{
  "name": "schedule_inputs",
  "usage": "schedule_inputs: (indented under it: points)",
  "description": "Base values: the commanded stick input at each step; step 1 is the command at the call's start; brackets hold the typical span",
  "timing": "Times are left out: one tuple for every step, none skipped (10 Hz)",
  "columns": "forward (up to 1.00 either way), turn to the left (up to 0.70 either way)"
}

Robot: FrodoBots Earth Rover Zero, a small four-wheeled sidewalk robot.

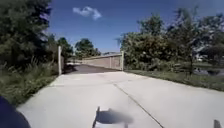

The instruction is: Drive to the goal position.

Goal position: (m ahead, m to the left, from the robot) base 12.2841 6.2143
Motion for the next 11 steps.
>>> schedule_inputs:
  points:
    - [0.70, 0.35]
    - [0.70, 0.11]
    - [0.70, 0.00]
    - [0.70, 0.00]
    - [0.70, 0.00]
    - [0.70, 0.00]
    - [0.70, 0.00]
    - [0.70, 0.00]
    - [0.70, 0.07]
    - [0.70, 0.32]
    - [0.70, 0.35]
